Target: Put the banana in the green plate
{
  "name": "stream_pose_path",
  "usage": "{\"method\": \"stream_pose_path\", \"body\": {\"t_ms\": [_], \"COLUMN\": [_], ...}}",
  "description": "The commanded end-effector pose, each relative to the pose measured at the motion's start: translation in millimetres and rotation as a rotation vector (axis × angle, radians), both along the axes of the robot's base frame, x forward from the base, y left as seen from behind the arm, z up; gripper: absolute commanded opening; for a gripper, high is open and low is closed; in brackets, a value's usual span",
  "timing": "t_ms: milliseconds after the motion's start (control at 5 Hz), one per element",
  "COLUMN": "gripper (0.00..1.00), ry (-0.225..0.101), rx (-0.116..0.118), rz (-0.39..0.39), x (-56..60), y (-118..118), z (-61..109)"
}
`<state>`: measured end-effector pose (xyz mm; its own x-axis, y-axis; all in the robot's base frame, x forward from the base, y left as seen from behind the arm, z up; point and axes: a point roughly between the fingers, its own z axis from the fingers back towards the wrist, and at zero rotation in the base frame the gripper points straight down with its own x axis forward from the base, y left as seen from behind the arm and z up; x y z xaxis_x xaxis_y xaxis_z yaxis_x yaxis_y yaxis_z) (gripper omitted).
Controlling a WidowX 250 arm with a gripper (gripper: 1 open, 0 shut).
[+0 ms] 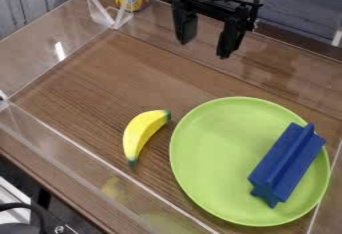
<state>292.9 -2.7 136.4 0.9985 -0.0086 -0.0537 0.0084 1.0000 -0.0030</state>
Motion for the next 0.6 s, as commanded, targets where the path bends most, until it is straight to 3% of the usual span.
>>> {"method": "stream_pose_path", "body": {"t_ms": [0, 400], "gripper": [1.0, 1.0], "ry": [0.0, -0.07], "rx": [0.0, 0.001], "rz": [0.001, -0.006], "x": [-7.4, -44.8], "y": [3, 22], "z": [-5.8, -19.5]}}
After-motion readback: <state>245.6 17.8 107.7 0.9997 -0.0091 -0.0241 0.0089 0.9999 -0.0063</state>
